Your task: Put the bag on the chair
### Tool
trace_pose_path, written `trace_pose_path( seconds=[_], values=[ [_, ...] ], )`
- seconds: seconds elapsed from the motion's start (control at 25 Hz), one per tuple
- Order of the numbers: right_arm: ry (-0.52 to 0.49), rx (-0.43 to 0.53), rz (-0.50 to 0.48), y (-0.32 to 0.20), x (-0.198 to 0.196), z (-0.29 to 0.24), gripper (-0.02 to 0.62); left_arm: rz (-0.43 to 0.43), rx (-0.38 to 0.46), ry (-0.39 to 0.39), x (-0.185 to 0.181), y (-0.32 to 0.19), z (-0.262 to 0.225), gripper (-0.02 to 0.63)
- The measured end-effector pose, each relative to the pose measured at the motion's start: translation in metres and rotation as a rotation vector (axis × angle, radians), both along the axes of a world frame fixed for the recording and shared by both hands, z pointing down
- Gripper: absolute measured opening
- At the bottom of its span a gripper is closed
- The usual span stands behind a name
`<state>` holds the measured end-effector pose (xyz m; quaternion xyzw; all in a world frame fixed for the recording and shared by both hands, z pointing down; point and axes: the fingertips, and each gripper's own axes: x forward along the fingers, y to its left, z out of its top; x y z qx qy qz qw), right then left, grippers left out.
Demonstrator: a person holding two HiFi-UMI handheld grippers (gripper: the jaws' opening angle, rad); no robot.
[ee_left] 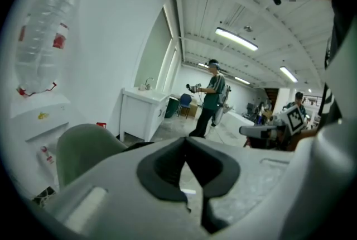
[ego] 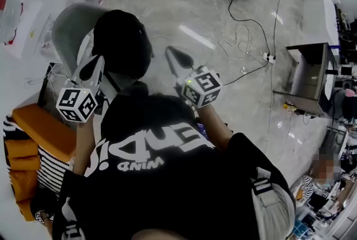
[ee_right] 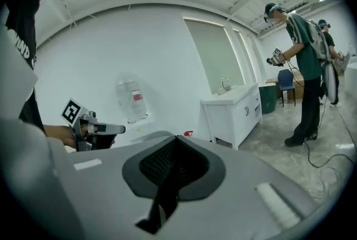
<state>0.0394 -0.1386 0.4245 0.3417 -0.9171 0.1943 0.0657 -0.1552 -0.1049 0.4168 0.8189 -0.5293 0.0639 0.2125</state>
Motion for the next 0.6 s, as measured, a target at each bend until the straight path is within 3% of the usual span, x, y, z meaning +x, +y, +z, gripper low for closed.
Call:
trace_pose_path(
  seconds=[0.24,0.6],
  values=[
    [0.037,0.008,0.017,0.006,0.015,0.014,0.002,-0.063,0.04,-0.024,0.003,0.005,0.012,0.0],
    [0.058,-0.03,0.041,0.004,0.023,0.045,0.002,-0.109,0.029,-0.052,0.003,0.009,0.045,0.0]
  ],
)
